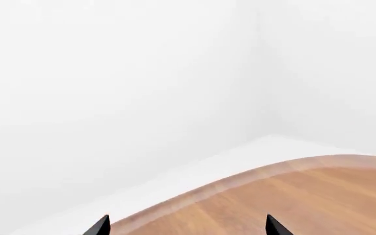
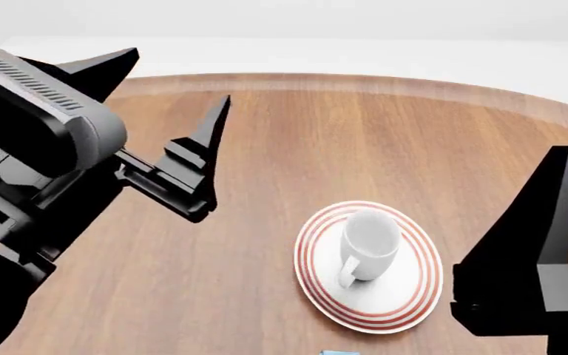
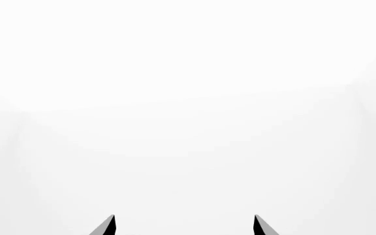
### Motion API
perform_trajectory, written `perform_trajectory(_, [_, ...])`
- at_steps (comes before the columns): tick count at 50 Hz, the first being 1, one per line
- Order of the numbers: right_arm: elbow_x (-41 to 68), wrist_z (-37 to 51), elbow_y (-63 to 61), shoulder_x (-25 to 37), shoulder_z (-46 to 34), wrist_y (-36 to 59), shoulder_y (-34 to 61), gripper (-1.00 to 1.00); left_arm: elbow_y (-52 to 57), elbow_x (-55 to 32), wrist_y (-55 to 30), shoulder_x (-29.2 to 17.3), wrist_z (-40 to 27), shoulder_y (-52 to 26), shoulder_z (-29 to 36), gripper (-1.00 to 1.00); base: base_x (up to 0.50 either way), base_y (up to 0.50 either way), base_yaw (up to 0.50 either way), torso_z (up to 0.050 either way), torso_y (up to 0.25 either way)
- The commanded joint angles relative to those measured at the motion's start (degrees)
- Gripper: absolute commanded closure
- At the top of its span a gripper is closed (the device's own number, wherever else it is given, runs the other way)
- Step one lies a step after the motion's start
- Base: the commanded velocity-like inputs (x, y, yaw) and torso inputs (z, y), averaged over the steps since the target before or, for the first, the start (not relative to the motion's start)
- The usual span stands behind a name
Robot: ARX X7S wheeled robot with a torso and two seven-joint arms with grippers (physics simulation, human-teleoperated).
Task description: Pick up the white mug and put it on the plate, and put the chocolate pudding to the right of the plate.
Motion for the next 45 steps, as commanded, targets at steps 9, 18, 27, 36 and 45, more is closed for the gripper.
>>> perform_trajectory(9, [-2.0,-0.6,-3.2,-0.1,0.2,4.6,0.9,-1.00,2.5,2.1,4.4,-5.6,-0.7,2.2,-3.3,-1.00,0.00,0.00,0.00,0.000,0.000])
perform_trajectory(18, [-0.1,5.6,-9.1,6.7,-4.3,11.4,2.9,-1.00,3.5,2.3,5.2,-7.2,-0.6,2.6,-3.8,-1.00,0.00,0.00,0.00,0.000,0.000])
perform_trajectory(27, [9.5,50.2,-9.1,40.0,-55.0,3.2,39.0,-1.00,4.0,2.8,5.8,-7.2,-0.4,3.2,-3.7,-1.00,0.00,0.00,0.00,0.000,0.000])
perform_trajectory(36, [21.7,65.2,-9.1,39.3,-89.2,9.9,67.2,-1.00,3.9,2.5,6.1,-7.0,0.2,3.5,-3.8,-1.00,0.00,0.00,0.00,0.000,0.000])
perform_trajectory(45, [23.6,65.2,-9.1,40.1,-85.9,12.6,64.2,-1.00,4.0,1.5,5.5,-7.4,0.0,2.8,-4.3,-1.00,0.00,0.00,0.00,0.000,0.000])
